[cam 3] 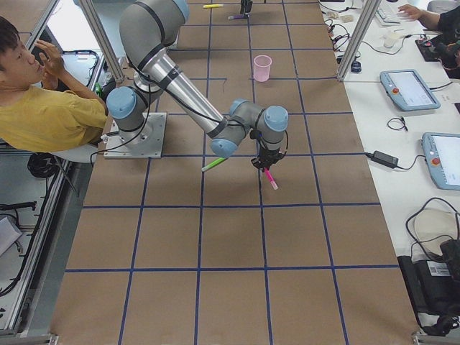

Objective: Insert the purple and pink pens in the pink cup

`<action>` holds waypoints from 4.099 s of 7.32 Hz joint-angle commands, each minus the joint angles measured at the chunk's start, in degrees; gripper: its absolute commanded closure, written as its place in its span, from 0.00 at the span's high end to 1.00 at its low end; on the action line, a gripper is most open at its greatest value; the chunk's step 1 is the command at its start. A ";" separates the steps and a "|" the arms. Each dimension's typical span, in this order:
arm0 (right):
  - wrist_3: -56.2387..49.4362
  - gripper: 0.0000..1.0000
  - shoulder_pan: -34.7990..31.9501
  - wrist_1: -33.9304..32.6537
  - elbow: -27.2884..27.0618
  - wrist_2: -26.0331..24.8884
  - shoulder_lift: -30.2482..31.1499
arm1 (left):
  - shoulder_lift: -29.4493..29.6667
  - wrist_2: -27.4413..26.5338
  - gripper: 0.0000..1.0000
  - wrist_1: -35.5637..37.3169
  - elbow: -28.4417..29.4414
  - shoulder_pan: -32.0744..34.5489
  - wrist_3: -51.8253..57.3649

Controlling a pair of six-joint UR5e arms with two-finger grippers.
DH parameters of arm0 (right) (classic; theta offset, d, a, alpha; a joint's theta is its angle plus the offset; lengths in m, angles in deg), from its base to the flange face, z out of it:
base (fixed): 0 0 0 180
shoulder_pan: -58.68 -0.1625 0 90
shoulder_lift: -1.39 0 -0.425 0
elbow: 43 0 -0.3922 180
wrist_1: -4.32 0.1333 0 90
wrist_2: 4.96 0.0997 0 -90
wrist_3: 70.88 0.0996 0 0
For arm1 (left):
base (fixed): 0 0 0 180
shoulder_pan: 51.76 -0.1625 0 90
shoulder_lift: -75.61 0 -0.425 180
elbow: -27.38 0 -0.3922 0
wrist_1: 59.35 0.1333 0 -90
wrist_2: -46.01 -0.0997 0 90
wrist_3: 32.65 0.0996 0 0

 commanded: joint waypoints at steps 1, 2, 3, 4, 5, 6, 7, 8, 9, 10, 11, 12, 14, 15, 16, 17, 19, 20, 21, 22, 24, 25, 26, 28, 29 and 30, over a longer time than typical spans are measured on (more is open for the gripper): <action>5.81 0.00 -1.76 6.45 0.06 4.53 4.66 | 0.42 -0.34 0.71 0.35 0.22 -0.06 0.07; 8.81 0.00 -3.69 9.79 0.06 4.83 7.47 | 0.33 -0.43 0.55 0.26 0.39 -0.06 0.16; 12.67 0.00 -6.84 12.00 0.06 4.66 10.02 | 0.33 -0.43 0.42 0.26 0.31 0.03 0.16; 18.80 0.00 -10.87 14.19 0.06 4.92 12.30 | 0.33 -0.51 0.30 0.26 0.31 0.03 0.16; 23.03 0.00 -15.61 16.65 0.15 5.71 14.07 | 0.42 -0.43 0.12 0.26 0.40 -0.06 0.16; 30.21 0.00 -20.10 17.11 0.24 11.11 15.30 | 0.42 -0.60 0.03 0.26 0.48 0.03 0.16; 40.72 0.00 -24.58 17.03 0.24 19.34 15.40 | 0.16 -0.60 0.00 0.26 0.57 0.11 0.08; 49.18 0.00 -27.67 17.03 0.15 27.17 15.23 | -1.41 -0.69 0.00 -0.35 0.66 0.55 -0.01; 59.27 0.00 -30.31 16.33 0.15 36.47 14.71 | -2.47 -1.39 0.00 -0.79 1.01 0.99 -0.19; 67.64 0.00 -32.25 13.63 0.15 45.27 14.53 | -3.61 -2.26 0.00 -1.32 1.10 1.51 -0.19; 73.47 0.00 -33.92 8.82 0.06 50.40 13.65 | -5.02 -2.27 0.00 -2.97 1.19 1.52 -0.19; 77.27 0.00 -34.90 3.20 0.06 55.50 10.77 | -6.42 -2.36 0.00 -3.43 1.19 1.61 -0.10; 81.34 0.00 -36.48 -9.55 0.32 60.91 3.04 | -9.67 -4.02 0.00 -4.66 1.36 1.78 -0.01; 81.26 0.00 -37.10 -10.73 0.32 60.91 1.53 | -11.60 -5.25 0.00 -6.14 1.80 1.96 -0.01; 81.26 0.00 -37.11 -12.57 0.67 60.82 -1.01 | -12.58 -5.35 0.00 -6.85 2.41 3.35 -0.10; 81.26 0.00 -37.11 -16.07 1.72 60.56 -4.77 | -13.46 -6.83 0.00 -6.86 2.85 4.93 -0.10; 81.43 0.00 -37.11 -17.95 4.53 60.56 -7.62 | -15.04 -8.94 0.00 -10.26 4.95 4.43 0.16; 81.61 0.00 -37.11 -17.95 4.63 60.47 -7.45 | -15.74 -9.65 0.00 -12.81 6.97 4.68 0.16; 82.13 0.38 -37.11 -17.78 4.37 59.95 -7.27 | -16.01 -9.74 0.00 -14.49 8.21 4.60 0.16; 84.58 0.99 -37.11 -17.69 4.37 59.60 -7.36 | -16.36 -10.18 0.00 -14.94 8.74 4.25 0.68; 85.12 1.00 -36.84 -17.34 4.98 55.76 -6.40 | -16.45 -10.89 0.00 -15.82 9.45 4.42 0.95; 85.39 1.00 -36.41 -14.90 5.42 47.11 -3.17 | -16.63 -10.89 0.00 -15.82 9.45 4.51 0.87; 84.87 1.00 -35.45 -3.65 5.86 34.41 1.99 | -17.15 -10.89 0.00 -16.17 9.45 4.94 0.43; 84.95 1.00 -33.60 13.72 6.30 10.47 11.50 | -18.38 -10.80 0.00 -16.44 9.36 5.30 0.08; 85.47 1.00 -33.42 17.52 6.48 3.68 13.97 | -18.82 -10.80 0.00 -16.35 9.36 5.30 0.07; 88.00 1.00 -33.33 21.99 7.09 -0.40 16.52 | -19.09 -10.71 0.00 -16.35 9.36 5.30 0.07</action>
